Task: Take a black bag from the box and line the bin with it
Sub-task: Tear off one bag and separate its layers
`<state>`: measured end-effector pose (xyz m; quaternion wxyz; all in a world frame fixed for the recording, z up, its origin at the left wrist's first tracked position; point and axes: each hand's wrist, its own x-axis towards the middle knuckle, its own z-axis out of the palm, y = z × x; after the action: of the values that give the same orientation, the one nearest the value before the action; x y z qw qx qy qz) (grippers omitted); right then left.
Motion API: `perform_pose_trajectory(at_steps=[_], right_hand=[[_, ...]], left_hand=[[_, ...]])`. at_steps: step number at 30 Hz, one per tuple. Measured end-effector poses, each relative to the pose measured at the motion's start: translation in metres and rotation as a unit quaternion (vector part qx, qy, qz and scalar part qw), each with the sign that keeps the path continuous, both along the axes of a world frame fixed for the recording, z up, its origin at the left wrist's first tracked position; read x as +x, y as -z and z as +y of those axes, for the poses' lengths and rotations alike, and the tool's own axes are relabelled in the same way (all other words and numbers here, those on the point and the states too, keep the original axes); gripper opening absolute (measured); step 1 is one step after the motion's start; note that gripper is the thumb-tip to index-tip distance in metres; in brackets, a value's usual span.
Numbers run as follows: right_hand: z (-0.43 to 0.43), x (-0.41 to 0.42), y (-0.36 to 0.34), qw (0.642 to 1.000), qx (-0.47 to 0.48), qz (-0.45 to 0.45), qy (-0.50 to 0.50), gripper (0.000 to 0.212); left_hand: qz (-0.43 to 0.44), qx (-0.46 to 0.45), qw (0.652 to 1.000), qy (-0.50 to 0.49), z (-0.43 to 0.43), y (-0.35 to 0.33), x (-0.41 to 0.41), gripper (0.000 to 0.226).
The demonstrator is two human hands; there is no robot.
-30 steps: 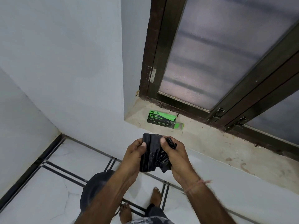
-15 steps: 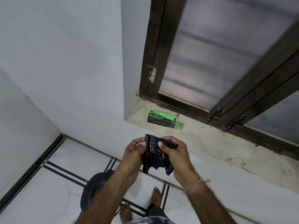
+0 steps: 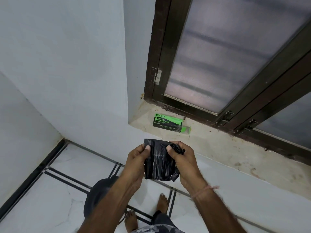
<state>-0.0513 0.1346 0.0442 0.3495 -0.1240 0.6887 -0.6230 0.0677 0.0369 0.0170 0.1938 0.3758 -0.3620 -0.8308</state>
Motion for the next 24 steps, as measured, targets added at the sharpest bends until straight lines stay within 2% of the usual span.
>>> perform_pose_trajectory(at_steps=[4, 8, 13, 17, 22, 24], right_hand=[[-0.0006, 0.0001, 0.0029, 1.0, 0.0, 0.012, 0.003, 0.007], [0.0016, 0.003, -0.0047, 1.0, -0.013, -0.007, -0.018, 0.021], [0.0018, 0.0026, -0.0027, 1.0, 0.008, -0.016, -0.016, 0.021], [0.0018, 0.002, -0.0007, 1.0, 0.015, 0.003, -0.021, 0.006], [0.0011, 0.0016, -0.003, 1.0, 0.008, 0.006, -0.016, 0.01], [0.001, 0.0027, -0.0049, 1.0, 0.0, -0.008, -0.007, 0.01]], left_hand=[[-0.009, -0.003, 1.0, -0.015, 0.0022, 0.0015, -0.0009, 0.027], [-0.006, 0.003, 1.0, -0.022, 0.0031, 0.0013, -0.0003, 0.027], [-0.006, 0.011, 1.0, -0.016, 0.0035, 0.0011, 0.0, 0.027], [-0.023, 0.024, 0.999, -0.013, 0.004, 0.001, -0.0022, 0.028], [-0.007, 0.0, 1.0, 0.013, 0.0054, -0.0049, -0.0023, 0.037], [-0.018, -0.015, 1.0, 0.01, 0.0052, -0.0023, -0.0029, 0.032]])
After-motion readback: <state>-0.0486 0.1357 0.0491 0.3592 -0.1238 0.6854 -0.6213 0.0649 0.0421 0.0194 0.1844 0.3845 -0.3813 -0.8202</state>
